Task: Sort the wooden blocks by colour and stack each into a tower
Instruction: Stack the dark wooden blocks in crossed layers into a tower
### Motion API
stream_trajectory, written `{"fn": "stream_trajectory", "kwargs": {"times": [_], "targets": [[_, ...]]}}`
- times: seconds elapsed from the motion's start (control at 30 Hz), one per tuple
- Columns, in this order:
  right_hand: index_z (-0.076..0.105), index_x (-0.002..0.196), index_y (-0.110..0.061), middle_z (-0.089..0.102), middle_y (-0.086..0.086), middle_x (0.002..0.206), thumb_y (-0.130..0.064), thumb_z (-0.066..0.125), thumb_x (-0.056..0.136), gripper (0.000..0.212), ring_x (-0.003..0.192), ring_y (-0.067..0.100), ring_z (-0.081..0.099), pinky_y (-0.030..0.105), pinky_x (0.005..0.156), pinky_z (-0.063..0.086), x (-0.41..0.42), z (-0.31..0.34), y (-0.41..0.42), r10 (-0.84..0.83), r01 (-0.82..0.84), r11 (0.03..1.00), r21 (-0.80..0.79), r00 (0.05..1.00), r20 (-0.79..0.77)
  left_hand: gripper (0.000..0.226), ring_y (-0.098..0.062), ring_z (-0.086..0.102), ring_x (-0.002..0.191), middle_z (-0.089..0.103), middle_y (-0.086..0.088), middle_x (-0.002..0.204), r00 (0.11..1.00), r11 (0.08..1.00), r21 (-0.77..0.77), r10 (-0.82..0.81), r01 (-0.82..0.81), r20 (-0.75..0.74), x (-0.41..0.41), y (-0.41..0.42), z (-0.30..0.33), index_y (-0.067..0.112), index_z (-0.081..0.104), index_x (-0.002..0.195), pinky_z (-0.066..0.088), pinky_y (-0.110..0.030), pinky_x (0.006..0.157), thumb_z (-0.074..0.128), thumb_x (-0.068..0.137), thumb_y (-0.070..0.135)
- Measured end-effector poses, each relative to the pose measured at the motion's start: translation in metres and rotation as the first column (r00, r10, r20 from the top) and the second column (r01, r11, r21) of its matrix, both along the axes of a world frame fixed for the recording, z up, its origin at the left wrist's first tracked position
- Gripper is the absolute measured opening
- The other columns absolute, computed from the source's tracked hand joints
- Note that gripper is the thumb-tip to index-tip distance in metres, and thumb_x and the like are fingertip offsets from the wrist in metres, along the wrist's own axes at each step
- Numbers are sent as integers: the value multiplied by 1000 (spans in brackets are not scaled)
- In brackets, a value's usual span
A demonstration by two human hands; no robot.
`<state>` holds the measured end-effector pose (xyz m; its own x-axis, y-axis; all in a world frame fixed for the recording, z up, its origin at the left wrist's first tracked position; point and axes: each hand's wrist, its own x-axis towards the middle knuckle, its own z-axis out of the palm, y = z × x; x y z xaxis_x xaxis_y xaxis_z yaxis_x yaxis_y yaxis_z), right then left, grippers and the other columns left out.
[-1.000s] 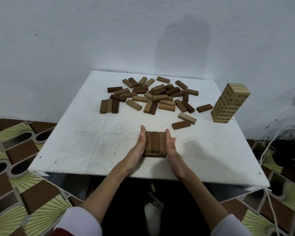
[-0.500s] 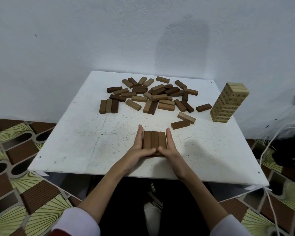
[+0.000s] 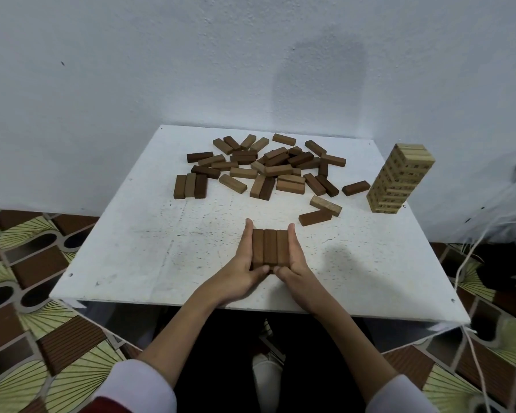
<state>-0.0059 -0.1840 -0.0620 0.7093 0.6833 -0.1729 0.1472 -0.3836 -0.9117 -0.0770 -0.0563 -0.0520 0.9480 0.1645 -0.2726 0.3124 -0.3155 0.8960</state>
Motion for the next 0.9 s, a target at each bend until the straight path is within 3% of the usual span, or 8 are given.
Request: {"fn": "stream_trajectory", "kwargs": {"times": [0.3,0.47,0.53,0.6,0.63,0.7,0.8,0.9], "targets": [[-16,147,-23,-6,-3,158,-28,38,77,88,144,12,1,40,119,8,0,0,0,5,-5,1000,-16,999,34,93,-13,25,139,8,0,158,1000,1000,-11,5,-5,8,1,2,-6,38,-27,142,22,-25,108,52,96,18],[-15,147,-24,-4,-3,158,-27,39,75,90,144,12,3,39,119,9,-1,0,0,5,-5,1000,-11,1000,17,97,-16,28,139,9,0,157,1000,999,-50,18,-17,24,1,3,-8,39,-26,142,23,-35,115,55,94,19],[-9,148,-27,6,-9,156,-27,43,72,93,141,3,11,29,117,14,-3,4,-3,-13,15,999,42,999,-50,104,-15,34,134,11,3,156,999,992,-122,31,-26,36,0,4,-9,41,-24,143,30,-39,113,62,89,16],[5,149,-28,19,-20,150,-26,45,70,89,132,-11,21,17,111,20,-3,11,-6,-86,103,986,132,987,-134,109,-8,33,132,5,9,157,997,981,-189,51,-41,52,-3,9,-9,40,-19,145,41,-33,104,63,85,3],[13,149,-27,22,-19,150,-25,45,71,84,132,-9,22,21,113,21,0,13,-10,-141,160,973,164,983,-121,108,-6,29,132,3,12,156,996,974,-218,66,-53,52,-4,12,-9,39,-15,147,45,-30,98,60,83,-6],[35,142,-20,31,-7,151,-11,44,82,62,137,5,27,35,116,25,12,18,-19,-257,241,955,176,964,75,104,-8,24,138,9,12,156,989,953,-284,131,-107,67,-6,23,-9,36,-2,149,47,-27,94,53,80,-19],[56,123,-8,48,6,139,17,48,81,49,131,16,40,31,110,32,57,22,-30,-305,302,950,78,845,439,83,-12,44,128,33,4,149,946,931,-268,292,-248,139,-5,41,-8,26,25,145,49,-23,87,49,81,-20],[52,130,-12,42,9,144,4,59,83,50,134,24,35,33,109,28,112,20,-33,-192,322,925,-200,853,485,59,-6,55,106,51,0,132,863,901,-52,429,-432,266,7,60,-5,16,45,133,48,-16,77,47,84,-17]]}}
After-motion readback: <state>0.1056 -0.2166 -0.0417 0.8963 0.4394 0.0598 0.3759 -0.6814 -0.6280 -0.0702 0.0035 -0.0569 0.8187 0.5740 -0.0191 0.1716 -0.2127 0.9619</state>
